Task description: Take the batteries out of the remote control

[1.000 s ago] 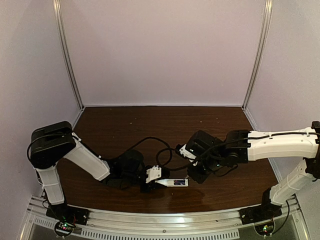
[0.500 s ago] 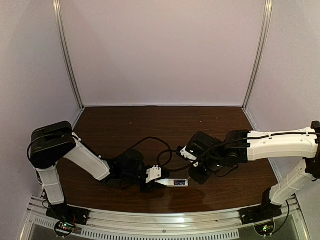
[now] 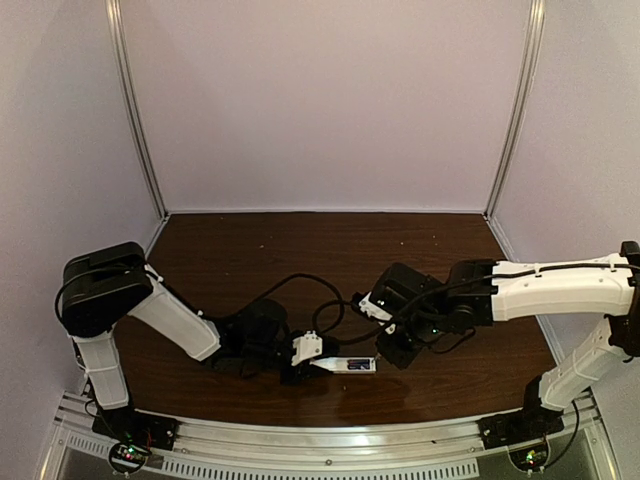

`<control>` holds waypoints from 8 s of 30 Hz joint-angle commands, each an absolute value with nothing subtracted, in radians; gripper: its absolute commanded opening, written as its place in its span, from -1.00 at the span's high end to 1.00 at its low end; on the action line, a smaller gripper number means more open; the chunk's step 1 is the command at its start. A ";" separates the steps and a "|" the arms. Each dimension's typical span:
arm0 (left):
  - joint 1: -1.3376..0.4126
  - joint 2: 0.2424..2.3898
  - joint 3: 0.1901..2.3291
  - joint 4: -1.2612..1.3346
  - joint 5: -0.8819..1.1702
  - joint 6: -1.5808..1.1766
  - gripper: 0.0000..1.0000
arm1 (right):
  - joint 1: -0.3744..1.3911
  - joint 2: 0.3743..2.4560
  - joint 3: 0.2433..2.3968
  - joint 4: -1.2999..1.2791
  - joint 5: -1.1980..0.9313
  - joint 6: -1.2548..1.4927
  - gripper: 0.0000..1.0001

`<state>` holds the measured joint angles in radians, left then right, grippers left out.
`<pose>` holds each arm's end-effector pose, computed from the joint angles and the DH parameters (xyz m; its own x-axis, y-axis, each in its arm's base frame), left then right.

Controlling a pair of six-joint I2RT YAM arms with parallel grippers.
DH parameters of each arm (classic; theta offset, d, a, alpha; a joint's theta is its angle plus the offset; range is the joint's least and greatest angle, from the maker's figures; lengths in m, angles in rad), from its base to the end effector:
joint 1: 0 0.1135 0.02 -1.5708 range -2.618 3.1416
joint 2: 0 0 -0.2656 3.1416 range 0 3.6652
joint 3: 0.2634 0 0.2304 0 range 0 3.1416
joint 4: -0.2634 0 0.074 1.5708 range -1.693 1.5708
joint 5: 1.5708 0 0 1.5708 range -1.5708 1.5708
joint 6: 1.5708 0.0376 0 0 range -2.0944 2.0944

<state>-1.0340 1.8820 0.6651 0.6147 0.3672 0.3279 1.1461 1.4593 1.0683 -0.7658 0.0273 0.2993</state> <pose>0.1544 -0.2858 0.1167 0.0328 0.5327 -0.8457 0.9959 0.0544 0.0729 0.1097 0.2400 0.2460 -0.6277 -0.6727 -0.3918 -0.7548 0.6491 0.0947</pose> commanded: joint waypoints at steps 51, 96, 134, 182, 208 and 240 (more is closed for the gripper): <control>-1.028 1.922 0.705 0.591 0.374 0.354 1.00 | 1.149 1.535 1.171 -0.849 0.003 0.236 1.00; -1.015 1.926 0.696 0.613 0.416 0.347 1.00 | 1.064 1.255 0.632 -0.310 -0.181 0.392 1.00; -1.015 1.900 0.699 0.623 0.360 0.269 1.00 | 1.091 1.202 0.714 -0.351 -0.079 0.518 1.00; -1.089 1.810 0.551 0.720 0.321 0.169 1.00 | 1.363 1.350 1.150 -0.865 0.312 0.404 1.00; -1.088 1.816 0.532 0.685 0.465 0.252 1.00 | 1.286 1.387 1.117 -0.708 -0.087 -0.137 1.00; -1.089 1.835 0.555 0.673 0.415 0.236 1.00 | 1.265 1.368 0.995 -0.711 0.008 0.357 1.00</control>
